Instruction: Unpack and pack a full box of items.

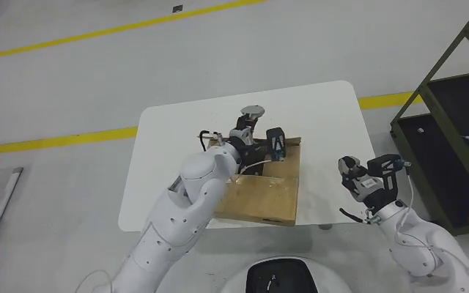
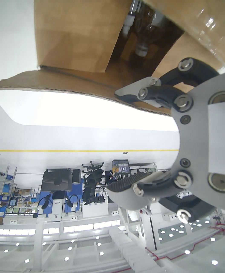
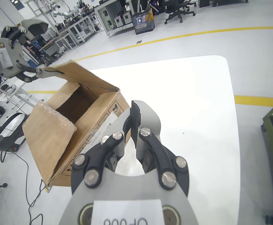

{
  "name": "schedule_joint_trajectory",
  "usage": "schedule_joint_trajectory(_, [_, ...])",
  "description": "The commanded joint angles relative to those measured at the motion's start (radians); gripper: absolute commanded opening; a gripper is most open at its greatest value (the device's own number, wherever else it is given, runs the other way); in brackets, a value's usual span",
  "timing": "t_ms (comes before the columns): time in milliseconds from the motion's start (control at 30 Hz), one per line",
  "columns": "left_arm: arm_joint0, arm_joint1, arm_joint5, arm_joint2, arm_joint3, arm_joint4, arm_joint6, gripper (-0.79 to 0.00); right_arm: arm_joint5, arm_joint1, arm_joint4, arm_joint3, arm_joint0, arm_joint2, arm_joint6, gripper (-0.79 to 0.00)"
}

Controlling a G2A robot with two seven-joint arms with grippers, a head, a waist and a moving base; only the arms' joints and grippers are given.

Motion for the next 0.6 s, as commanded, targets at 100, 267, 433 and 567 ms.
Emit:
schedule_joint_trajectory(100, [-0.092, -0.035, 0.044, 0.076, 0.097, 0.025, 0.031, 0.0, 0.0, 0.001, 0.002, -0.002, -0.014, 0.014, -0.003, -0.785])
schedule_joint_trajectory(267, [-0.178, -0.077, 0.083, 0.147, 0.231, 0.032, 0.044, 0.0, -0.001, 0.002, 0.005, -0.008, -0.025, 0.023, -0.005, -0.785])
schedule_joint_trajectory(433, [-0.246, -0.121, 0.122, 0.205, 0.366, 0.041, 0.055, 0.0, 0.0, 0.002, 0.003, -0.016, -0.035, 0.03, -0.006, -0.785])
schedule_joint_trajectory(567, [-0.277, -0.152, 0.147, 0.24, 0.448, 0.052, 0.053, 0.0, 0.001, 0.002, 0.006, -0.017, -0.043, 0.036, -0.009, -0.785])
